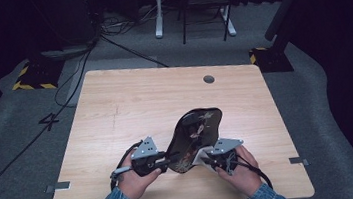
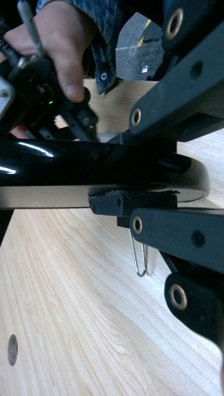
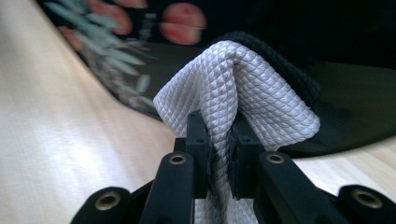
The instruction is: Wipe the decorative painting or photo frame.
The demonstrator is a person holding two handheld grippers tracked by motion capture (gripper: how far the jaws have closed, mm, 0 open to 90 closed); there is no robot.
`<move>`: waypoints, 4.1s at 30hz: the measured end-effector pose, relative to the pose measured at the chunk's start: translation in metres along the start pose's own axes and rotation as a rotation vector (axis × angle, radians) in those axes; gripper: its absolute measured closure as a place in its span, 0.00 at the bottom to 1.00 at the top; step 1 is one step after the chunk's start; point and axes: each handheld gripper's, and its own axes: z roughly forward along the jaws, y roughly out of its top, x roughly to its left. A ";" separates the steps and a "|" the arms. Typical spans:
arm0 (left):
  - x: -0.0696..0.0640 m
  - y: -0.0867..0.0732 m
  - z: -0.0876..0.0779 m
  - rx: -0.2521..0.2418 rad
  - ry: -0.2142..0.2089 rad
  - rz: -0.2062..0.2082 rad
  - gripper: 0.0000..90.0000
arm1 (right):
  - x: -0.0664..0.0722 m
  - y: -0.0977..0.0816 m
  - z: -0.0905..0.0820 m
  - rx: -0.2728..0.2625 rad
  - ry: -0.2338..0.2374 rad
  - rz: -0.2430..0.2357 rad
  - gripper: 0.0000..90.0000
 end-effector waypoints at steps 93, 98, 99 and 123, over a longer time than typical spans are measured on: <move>0.001 0.001 0.000 0.006 0.027 -0.013 0.89 | -0.020 0.146 -0.104 -0.598 0.054 0.045 0.90; 0.002 0.001 0.000 0.008 0.026 -0.013 0.89 | -0.016 0.149 -0.093 -0.574 0.035 0.013 0.89; 0.002 0.001 0.000 0.008 0.027 -0.012 0.89 | -0.016 0.149 -0.092 -0.573 0.028 0.010 0.89; 0.001 0.001 0.000 0.006 0.025 -0.013 0.89 | -0.038 0.130 -0.087 -0.549 -0.078 0.044 0.90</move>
